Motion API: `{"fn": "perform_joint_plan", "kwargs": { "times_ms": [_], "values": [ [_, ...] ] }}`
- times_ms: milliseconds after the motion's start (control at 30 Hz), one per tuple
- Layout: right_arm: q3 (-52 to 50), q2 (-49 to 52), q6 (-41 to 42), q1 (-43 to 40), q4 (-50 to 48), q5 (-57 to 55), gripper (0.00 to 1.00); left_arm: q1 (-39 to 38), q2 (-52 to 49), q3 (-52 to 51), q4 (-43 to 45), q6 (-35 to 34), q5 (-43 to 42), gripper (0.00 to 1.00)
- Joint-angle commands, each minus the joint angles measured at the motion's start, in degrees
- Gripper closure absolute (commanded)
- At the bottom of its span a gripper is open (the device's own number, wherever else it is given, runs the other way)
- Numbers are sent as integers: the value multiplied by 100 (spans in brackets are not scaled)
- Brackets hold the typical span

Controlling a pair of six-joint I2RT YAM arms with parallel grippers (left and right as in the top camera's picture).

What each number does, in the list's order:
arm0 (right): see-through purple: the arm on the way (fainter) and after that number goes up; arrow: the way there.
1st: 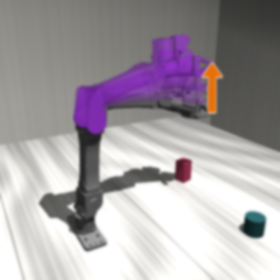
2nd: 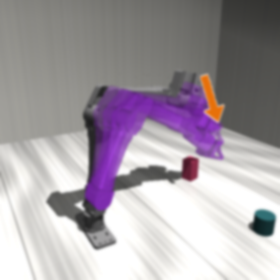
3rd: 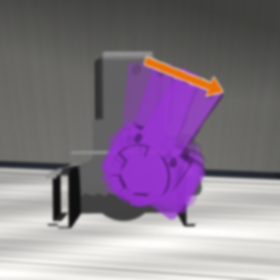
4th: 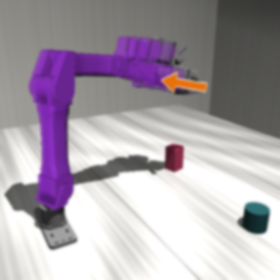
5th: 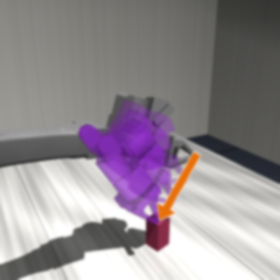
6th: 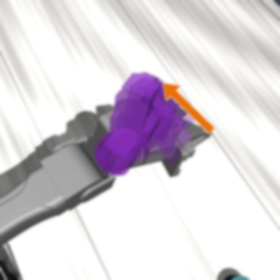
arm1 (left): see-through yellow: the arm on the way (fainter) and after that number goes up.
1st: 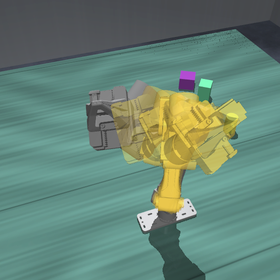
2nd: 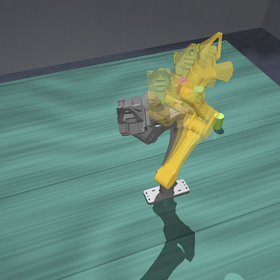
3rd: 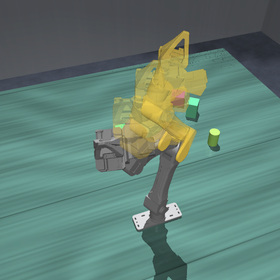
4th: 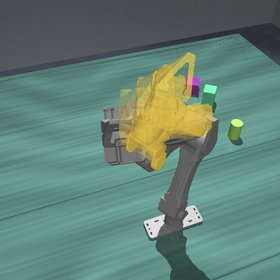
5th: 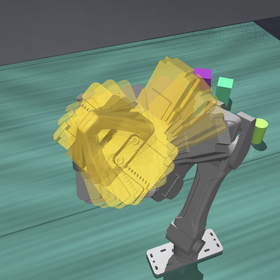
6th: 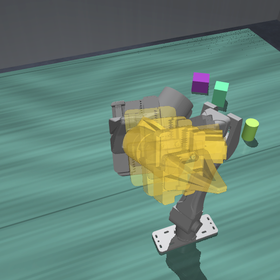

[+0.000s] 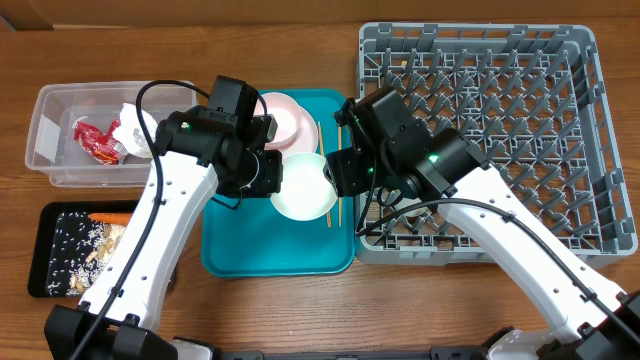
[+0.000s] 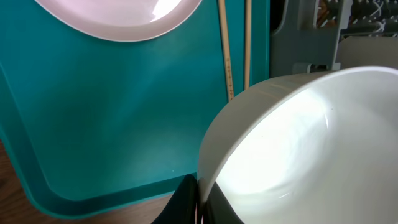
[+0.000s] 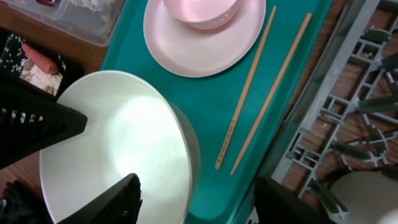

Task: Sort waste into correct bins and load items into the dishwasher
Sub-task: 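Lift the white bowl right while the right gripper grasps its rim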

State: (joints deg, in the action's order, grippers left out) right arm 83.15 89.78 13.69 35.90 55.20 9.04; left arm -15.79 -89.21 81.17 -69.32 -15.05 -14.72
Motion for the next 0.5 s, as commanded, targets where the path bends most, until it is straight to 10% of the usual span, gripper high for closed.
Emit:
{"fn": "perform_joint_plan", "kwargs": {
  "times_ms": [0, 467],
  "values": [
    [-205, 4, 22, 15, -201, -46, 38, -42, 133, 146, 61, 68, -188, 93],
    [-323, 59, 22, 118, -352, -44, 51, -42, 133, 146, 273, 31, -186, 94]
  ]
}}
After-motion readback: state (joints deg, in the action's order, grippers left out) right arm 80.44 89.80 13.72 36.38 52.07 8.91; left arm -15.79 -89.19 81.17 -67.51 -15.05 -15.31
